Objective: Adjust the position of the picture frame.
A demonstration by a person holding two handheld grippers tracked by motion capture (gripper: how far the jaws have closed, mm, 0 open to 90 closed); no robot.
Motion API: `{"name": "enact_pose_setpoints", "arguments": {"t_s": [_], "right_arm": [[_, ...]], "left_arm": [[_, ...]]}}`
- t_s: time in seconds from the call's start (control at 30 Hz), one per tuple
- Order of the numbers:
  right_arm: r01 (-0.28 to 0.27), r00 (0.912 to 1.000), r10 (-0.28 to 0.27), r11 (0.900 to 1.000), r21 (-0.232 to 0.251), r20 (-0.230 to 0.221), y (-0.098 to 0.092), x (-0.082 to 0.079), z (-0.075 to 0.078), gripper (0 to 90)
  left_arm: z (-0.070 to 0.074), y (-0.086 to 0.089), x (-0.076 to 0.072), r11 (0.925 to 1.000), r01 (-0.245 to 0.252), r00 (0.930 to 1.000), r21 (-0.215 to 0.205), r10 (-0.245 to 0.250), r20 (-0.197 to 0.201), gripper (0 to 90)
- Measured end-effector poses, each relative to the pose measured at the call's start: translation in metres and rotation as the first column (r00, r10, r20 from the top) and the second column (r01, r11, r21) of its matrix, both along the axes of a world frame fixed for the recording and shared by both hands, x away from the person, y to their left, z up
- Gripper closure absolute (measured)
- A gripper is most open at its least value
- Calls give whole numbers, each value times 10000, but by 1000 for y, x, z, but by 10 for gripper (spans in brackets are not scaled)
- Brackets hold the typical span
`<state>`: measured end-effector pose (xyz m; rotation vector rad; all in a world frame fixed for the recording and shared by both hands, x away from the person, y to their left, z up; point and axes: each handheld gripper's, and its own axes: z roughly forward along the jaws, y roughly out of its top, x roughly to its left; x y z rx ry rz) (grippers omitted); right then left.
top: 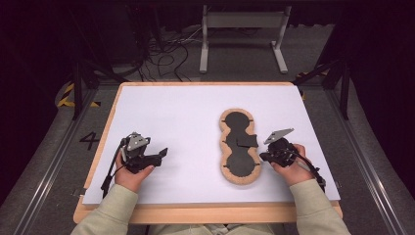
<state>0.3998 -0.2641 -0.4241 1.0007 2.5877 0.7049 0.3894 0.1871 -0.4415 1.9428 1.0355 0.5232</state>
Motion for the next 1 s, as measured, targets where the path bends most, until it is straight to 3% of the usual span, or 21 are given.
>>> {"name": "enact_pose_setpoints", "arguments": {"t_s": [0.33,0.43,0.6,0.67,0.83,0.9,1.0], "right_arm": [[149,9999,-149,9999,-28,54,1,3,0,900],[518,9983,-516,9986,-60,254,-3,10,4,900],[809,9965,-811,9967,119,223,-8,22,8,900],[849,9964,-849,9964,-27,-50,-6,27,7,900],[529,9976,-538,9984,-207,-445,1,22,1,900],[323,9960,-355,9987,-395,-823,5,21,-3,900],[-81,9961,50,9994,-342,-881,13,19,-3,900]], "left_arm": [[-1,1,0,10000,-15,10000,47,15,-63,225],[-1,1,0,9999,-13,10000,109,13,-65,225],[-1,2,-2,9999,-112,9999,125,113,-70,225],[-1,2,-3,9998,-136,9999,137,137,-49,224],[-1,5,-4,9997,-182,9998,188,184,-110,223],[-2,5,-5,9995,-194,9998,259,197,-98,223],[-1,4,-6,9995,-157,9999,273,159,-52,223]]}}
